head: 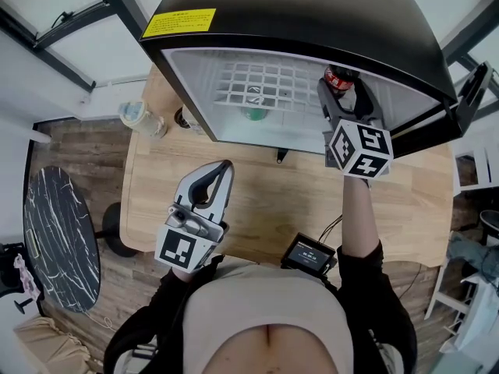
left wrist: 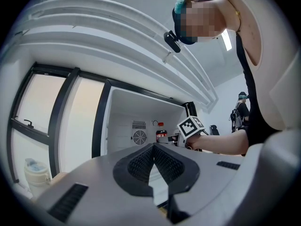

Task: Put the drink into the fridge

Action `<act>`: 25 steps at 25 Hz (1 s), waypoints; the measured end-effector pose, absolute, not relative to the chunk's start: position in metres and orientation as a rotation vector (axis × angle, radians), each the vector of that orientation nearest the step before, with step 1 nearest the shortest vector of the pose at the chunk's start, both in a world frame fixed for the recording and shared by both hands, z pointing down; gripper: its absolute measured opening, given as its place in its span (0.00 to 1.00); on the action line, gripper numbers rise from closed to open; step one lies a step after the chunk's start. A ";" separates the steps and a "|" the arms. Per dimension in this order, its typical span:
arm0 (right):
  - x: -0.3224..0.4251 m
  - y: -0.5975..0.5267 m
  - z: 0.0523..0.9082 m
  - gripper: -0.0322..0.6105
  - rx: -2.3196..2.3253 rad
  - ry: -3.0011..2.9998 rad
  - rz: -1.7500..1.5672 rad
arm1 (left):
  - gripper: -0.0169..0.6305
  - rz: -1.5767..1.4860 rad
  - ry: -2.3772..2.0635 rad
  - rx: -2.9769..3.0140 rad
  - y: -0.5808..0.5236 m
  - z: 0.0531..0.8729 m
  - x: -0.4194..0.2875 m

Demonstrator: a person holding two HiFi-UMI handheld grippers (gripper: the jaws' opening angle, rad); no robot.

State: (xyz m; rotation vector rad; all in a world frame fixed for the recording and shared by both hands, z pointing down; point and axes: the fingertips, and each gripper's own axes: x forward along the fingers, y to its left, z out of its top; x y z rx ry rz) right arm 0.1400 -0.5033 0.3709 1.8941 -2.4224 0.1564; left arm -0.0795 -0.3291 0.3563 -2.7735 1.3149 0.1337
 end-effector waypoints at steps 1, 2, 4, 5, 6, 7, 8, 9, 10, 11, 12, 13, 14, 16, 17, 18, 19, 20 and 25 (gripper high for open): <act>0.138 -0.499 0.371 0.58 1.885 -2.432 0.163 | 0.03 0.128 1.315 -2.776 -0.329 0.357 -0.079; 0.137 -0.496 0.371 0.58 1.878 -2.441 0.167 | 0.03 0.129 1.311 -2.777 -0.329 0.357 -0.078; 0.135 -0.488 0.370 0.58 1.873 -2.453 0.166 | 0.03 0.128 1.302 -2.782 -0.327 0.356 -0.076; 0.135 -0.485 0.368 0.58 1.875 -2.457 0.164 | 0.03 0.121 1.300 -2.790 -0.326 0.357 -0.074; 0.135 -0.481 0.366 0.58 1.878 -2.463 0.162 | 0.03 0.114 1.298 -2.799 -0.325 0.358 -0.073; 0.135 -0.476 0.364 0.58 1.880 -2.471 0.162 | 0.03 0.110 1.296 -2.805 -0.324 0.359 -0.072; 0.135 -0.472 0.361 0.58 1.882 -2.480 0.162 | 0.03 0.113 1.292 -2.808 -0.323 0.358 -0.071; 0.134 -0.467 0.359 0.58 1.881 -2.490 0.160 | 0.03 0.129 1.284 -2.801 -0.322 0.356 -0.070; 0.134 -0.463 0.357 0.58 1.877 -2.500 0.156 | 0.03 0.152 1.275 -2.788 -0.322 0.353 -0.069; 0.133 -0.458 0.354 0.58 1.870 -2.510 0.149 | 0.03 0.165 1.268 -2.778 -0.321 0.351 -0.068; 0.132 -0.452 0.352 0.58 1.864 -2.519 0.140 | 0.03 0.168 1.264 -2.774 -0.321 0.349 -0.067; 0.132 -0.447 0.349 0.58 1.859 -2.526 0.130 | 0.03 0.169 1.259 -2.773 -0.321 0.348 -0.065; 0.132 -0.442 0.346 0.58 1.857 -2.533 0.119 | 0.03 0.169 1.253 -2.774 -0.321 0.347 -0.064; 0.133 -0.431 0.339 0.58 1.861 -2.552 0.104 | 0.03 0.151 1.244 -2.793 -0.320 0.348 -0.060; 0.134 -0.425 0.336 0.58 1.864 -2.561 0.099 | 0.03 0.129 1.243 -2.812 -0.319 0.350 -0.057; 0.135 -0.420 0.333 0.58 1.865 -2.569 0.094 | 0.03 0.113 1.241 -2.826 -0.318 0.351 -0.056; 0.136 -0.414 0.330 0.58 1.864 -2.575 0.088 | 0.03 0.106 1.236 -2.832 -0.317 0.352 -0.054; 0.136 -0.409 0.329 0.58 1.859 -2.580 0.081 | 0.03 0.107 1.229 -2.834 -0.317 0.351 -0.052; 0.135 -0.383 0.326 0.58 1.825 -2.606 0.061 | 0.03 0.116 1.197 -2.837 -0.316 0.346 -0.044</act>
